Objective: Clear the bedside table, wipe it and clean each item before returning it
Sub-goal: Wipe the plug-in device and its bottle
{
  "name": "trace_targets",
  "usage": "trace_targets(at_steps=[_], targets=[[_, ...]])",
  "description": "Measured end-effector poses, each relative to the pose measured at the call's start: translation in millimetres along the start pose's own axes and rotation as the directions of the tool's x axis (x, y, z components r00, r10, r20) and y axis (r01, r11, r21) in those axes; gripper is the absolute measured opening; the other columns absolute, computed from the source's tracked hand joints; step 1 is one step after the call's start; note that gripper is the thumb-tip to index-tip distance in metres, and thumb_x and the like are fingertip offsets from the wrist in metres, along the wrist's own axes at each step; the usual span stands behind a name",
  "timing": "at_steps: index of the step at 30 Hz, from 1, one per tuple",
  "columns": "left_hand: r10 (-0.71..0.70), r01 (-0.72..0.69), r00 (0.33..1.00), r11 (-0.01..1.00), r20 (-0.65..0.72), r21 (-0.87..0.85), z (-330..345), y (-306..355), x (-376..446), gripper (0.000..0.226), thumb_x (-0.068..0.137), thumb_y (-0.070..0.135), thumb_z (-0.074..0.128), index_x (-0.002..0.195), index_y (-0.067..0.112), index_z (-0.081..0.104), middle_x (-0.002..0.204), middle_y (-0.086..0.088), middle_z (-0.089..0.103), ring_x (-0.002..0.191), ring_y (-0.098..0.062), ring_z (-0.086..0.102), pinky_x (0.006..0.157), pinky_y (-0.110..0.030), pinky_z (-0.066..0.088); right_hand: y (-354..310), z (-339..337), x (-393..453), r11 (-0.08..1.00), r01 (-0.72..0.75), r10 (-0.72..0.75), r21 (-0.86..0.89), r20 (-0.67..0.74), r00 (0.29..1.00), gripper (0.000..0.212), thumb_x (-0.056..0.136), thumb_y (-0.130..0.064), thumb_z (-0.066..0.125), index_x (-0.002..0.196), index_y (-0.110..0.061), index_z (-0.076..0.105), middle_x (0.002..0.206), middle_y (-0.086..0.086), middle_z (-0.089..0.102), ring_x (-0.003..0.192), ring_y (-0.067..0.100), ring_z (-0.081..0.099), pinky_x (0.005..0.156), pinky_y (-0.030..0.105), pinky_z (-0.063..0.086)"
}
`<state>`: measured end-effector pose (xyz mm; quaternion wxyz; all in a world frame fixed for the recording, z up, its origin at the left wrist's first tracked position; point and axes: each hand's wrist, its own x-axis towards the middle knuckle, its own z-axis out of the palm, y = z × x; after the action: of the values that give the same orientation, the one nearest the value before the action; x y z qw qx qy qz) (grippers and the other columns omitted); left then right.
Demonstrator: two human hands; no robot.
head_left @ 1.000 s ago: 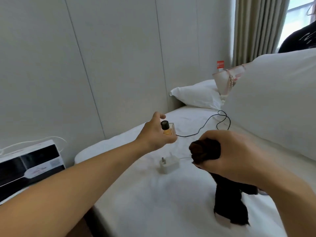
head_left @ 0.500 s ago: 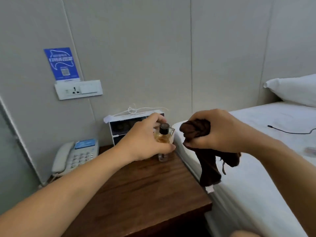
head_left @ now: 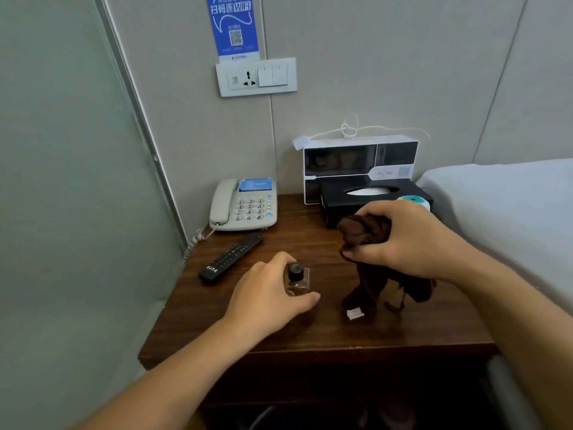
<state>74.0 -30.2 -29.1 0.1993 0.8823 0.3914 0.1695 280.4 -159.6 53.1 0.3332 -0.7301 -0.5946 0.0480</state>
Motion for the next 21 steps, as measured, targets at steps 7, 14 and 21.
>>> trace_targets(at_steps=[7,14,21], targets=[[0.017,-0.016,0.993,1.000,0.115,-0.007,2,-10,-5,0.101,0.068,0.082,0.072,0.150,0.048,0.024,0.146,0.008,0.049,0.139,-0.021,0.040,0.111,-0.039,0.040,18,22,-10,1.000,-0.023,0.023,0.009,-0.002,1.000,0.031,0.068,-0.044,0.091,0.090,-0.042,0.070,0.082,-0.021,0.071,0.084,-0.009,0.064,0.069,0.002,0.044],[0.202,-0.173,0.944,0.976,0.261,-0.129,-23,-50,4,0.092,0.075,0.060,0.083,0.146,0.061,0.025,0.143,0.030,0.054,0.136,0.003,0.044,0.116,-0.037,0.039,31,30,-2,0.979,-0.201,0.195,0.037,0.133,0.972,0.044,0.056,-0.061,0.088,0.091,-0.041,0.071,0.084,-0.027,0.071,0.078,-0.006,0.067,0.072,0.022,0.050],[0.305,-0.234,0.879,0.946,0.366,-0.225,-25,-61,28,0.092,0.082,0.041,0.083,0.145,0.071,0.023,0.153,0.021,0.035,0.146,-0.007,0.031,0.122,-0.048,0.030,19,34,-2,0.975,-0.159,0.117,0.156,0.246,0.962,0.041,0.075,-0.066,0.062,0.101,-0.036,0.072,0.091,-0.020,0.073,0.086,0.000,0.069,0.070,0.018,0.053]])
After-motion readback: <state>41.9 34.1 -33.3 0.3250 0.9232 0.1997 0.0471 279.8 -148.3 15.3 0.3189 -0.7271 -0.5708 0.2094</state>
